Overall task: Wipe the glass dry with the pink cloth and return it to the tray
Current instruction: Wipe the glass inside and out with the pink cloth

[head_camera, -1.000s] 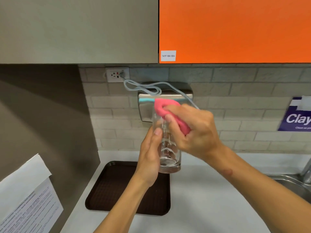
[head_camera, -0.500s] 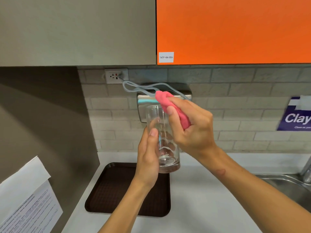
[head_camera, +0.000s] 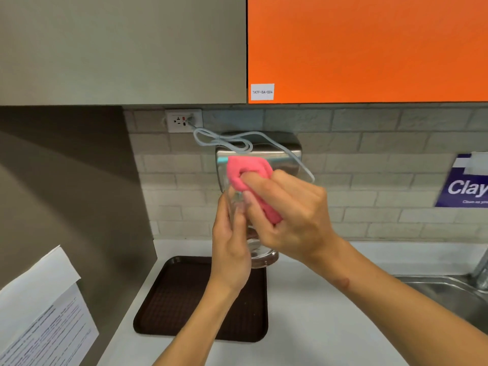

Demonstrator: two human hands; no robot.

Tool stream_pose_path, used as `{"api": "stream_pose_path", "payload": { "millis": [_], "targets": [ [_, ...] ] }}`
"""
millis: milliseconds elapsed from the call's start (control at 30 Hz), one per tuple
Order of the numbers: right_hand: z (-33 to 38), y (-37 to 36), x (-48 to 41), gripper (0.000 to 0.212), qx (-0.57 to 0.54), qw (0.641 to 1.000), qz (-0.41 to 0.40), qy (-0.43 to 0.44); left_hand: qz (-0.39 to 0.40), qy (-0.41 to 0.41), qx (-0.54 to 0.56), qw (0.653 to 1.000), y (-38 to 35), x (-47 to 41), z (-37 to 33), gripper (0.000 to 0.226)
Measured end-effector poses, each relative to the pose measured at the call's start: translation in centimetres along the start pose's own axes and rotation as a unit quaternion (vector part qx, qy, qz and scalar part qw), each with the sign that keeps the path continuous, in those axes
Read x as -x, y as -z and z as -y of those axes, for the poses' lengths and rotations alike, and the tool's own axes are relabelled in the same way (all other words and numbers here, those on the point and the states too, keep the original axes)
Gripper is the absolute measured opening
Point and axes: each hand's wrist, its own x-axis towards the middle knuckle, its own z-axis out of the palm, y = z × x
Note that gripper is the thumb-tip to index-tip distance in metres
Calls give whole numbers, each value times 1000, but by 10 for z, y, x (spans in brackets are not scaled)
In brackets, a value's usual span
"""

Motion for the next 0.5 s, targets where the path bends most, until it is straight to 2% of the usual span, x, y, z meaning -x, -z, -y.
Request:
{"api": "stream_pose_path", "payload": {
  "millis": [33, 100, 133, 200, 300, 400, 500],
  "targets": [
    [4, 0, 0, 19, 11, 1000, 22, 14, 2, -9, -23, 1000, -1, 0, -2, 30],
    [10, 0, -1, 20, 16, 999, 41, 22, 3, -15, -59, 998, 1, 2, 2, 49],
    [11, 0, -3, 21, 13, 999, 39, 23, 5, -9, -60, 998, 3, 3, 2, 49],
    [10, 4, -3, 24, 10, 999, 22, 22, 1, -3, -31, 1000, 8, 4, 0, 32],
    [4, 11, 0, 23, 7, 1000, 4, 2, 9, 10, 3, 1000, 13, 5, -3, 49],
    [12, 7, 2, 22, 18, 999, 39, 11, 11, 0, -38, 999, 5, 9, 1, 32],
    [18, 4, 0, 23, 32, 997, 69, 13, 3, 8, -78, 997, 0, 11, 3, 36]
  ]
}}
